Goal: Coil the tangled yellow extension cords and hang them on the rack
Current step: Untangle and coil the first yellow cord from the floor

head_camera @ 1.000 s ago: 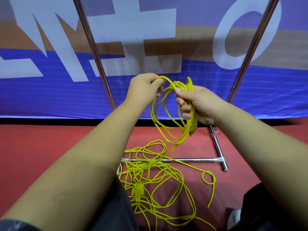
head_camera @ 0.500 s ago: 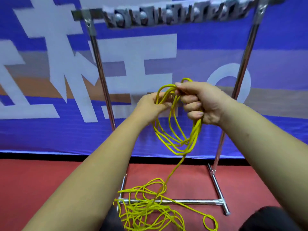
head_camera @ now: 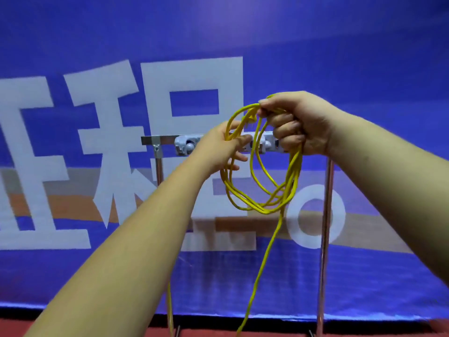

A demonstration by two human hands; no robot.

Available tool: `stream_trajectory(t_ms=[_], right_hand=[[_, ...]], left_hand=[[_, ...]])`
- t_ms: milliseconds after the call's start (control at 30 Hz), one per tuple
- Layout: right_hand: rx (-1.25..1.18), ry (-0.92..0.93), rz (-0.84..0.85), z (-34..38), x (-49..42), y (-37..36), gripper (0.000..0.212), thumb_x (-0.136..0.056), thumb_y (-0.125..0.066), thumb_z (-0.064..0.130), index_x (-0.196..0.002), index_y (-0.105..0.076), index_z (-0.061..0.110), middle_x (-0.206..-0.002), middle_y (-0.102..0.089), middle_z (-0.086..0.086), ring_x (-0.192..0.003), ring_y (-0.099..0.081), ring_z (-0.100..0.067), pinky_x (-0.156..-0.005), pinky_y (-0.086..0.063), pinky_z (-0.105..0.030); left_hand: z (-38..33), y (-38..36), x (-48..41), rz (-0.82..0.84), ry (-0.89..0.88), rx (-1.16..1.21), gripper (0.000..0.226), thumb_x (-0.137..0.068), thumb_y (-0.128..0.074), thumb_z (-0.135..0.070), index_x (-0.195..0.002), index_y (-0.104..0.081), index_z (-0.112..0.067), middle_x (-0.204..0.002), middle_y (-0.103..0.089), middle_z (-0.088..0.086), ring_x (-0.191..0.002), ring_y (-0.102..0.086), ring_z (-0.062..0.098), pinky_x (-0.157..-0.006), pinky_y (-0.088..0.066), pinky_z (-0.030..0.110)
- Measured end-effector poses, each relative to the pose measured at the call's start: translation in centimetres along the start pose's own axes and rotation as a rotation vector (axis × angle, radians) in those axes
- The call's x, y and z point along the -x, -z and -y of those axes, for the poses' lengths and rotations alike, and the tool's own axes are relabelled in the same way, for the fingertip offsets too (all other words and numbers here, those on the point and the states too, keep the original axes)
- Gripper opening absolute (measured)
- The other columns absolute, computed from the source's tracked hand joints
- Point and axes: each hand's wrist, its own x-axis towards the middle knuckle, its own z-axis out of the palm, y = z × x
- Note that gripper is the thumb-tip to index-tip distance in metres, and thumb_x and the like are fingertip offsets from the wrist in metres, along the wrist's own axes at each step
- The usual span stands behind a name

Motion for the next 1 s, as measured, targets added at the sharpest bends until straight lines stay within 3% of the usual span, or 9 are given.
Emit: stream_trajectory(t_ms=[133, 267, 367, 500, 633, 767, 900, 1000], right_hand=[[-0.006, 0.005, 0.026, 1.7, 0.6, -0.3, 0.022, -0.101, -0.060, 0.034, -0.085, -0.064, 0.019, -0.059, -0.019, 0.013, -0.038, -0.019, -0.003, -0.037, -0.010, -0.018], [-0.063, -0.085, 0.071, -2.1, 1.2, -0.8, 0.023, -0.103, -0.058, 0.035, -0.086, -0.060, 0.018, -0.055, -0.020, 0.012, -0.036, -0.019, -0.001, -0.035, -0.011, -0.017], [-0.087, -0.185, 0.063, -7.0, 1.7, -0.7, 0.024, -0.102, -0.061, 0.036, -0.085, -0.060, 0.019, -0.058, -0.018, 0.012, -0.039, -0.016, -0.001, -0.036, -0.009, -0.018], [-0.117, -0.313, 0.035, -13.6, 2.7, 0.1, 0.024, -0.104, -0.060, 0.034, -0.084, -0.058, 0.021, -0.059, -0.017, 0.011, -0.040, -0.015, -0.002, -0.035, -0.010, -0.017], [-0.180, -0.417, 0.042, -19.2, 4.2, 0.9, 0.024, -0.104, -0.057, 0.036, -0.086, -0.057, 0.021, -0.053, -0.026, 0.011, -0.041, -0.011, -0.004, -0.040, -0.007, -0.020], [-0.170, -0.430, 0.001, -23.6, 5.5, 1.6, 0.023, -0.103, -0.062, 0.035, -0.086, -0.064, 0.020, -0.057, -0.020, 0.009, -0.040, -0.018, -0.005, -0.040, -0.015, -0.022], [0.031, -0.358, -0.058, -27.8, 6.9, 1.8, 0.036, -0.098, -0.072, 0.028, -0.062, -0.069, 0.023, -0.059, -0.025, 0.002, -0.047, -0.027, -0.015, -0.049, -0.032, -0.029], [0.278, -0.305, -0.187, -31.2, 7.9, 2.0, 0.022, -0.091, -0.081, 0.023, -0.081, -0.063, 0.015, -0.057, -0.040, -0.005, -0.049, -0.044, -0.020, -0.052, -0.050, -0.034]], left_hand=[[-1.7, 0.6, -0.1, 0.036, 0.003, 0.010, 0.036, -0.096, -0.071, -0.036, -0.129, -0.057, -0.034, -0.115, -0.074, 0.004, -0.091, -0.079, 0.022, -0.077, -0.065, 0.049], [2.0, -1.2, 1.7, 0.169, 0.094, 0.034, 0.044, -0.092, -0.075, -0.038, -0.133, -0.058, -0.035, -0.116, -0.076, -0.005, -0.097, -0.075, 0.016, -0.079, -0.060, 0.041], [6.8, -3.4, 3.5, 0.187, 0.167, 0.002, 0.038, -0.093, -0.075, -0.035, -0.128, -0.066, -0.024, -0.098, -0.077, -0.003, -0.085, -0.067, 0.013, -0.073, -0.047, 0.033], [12.9, -6.2, 5.9, 0.103, 0.254, 0.008, 0.021, -0.092, -0.076, -0.035, -0.098, -0.074, -0.015, -0.075, -0.066, 0.002, -0.067, -0.062, 0.018, -0.073, -0.052, 0.040], [16.7, -8.2, 8.2, 0.071, 0.245, -0.048, 0.018, -0.092, -0.076, -0.028, -0.108, -0.074, -0.020, -0.080, -0.071, 0.007, -0.062, -0.065, 0.021, -0.064, -0.061, 0.046], [19.1, -9.3, 10.2, 0.095, 0.288, -0.007, 0.007, -0.092, -0.076, -0.016, -0.097, -0.079, -0.020, -0.069, -0.072, -0.005, -0.057, -0.066, 0.012, -0.056, -0.056, 0.030], [21.1, -10.8, 11.8, 0.091, 0.351, 0.021, 0.006, -0.093, -0.076, -0.018, -0.088, -0.078, -0.021, -0.080, -0.077, 0.005, -0.057, -0.068, 0.018, -0.046, -0.047, 0.022], [23.5, -11.7, 13.1, 0.114, 0.364, -0.005, 0.013, -0.096, -0.071, -0.014, -0.090, -0.077, -0.023, -0.081, -0.077, 0.003, -0.055, -0.069, 0.019, -0.043, -0.043, 0.022]])
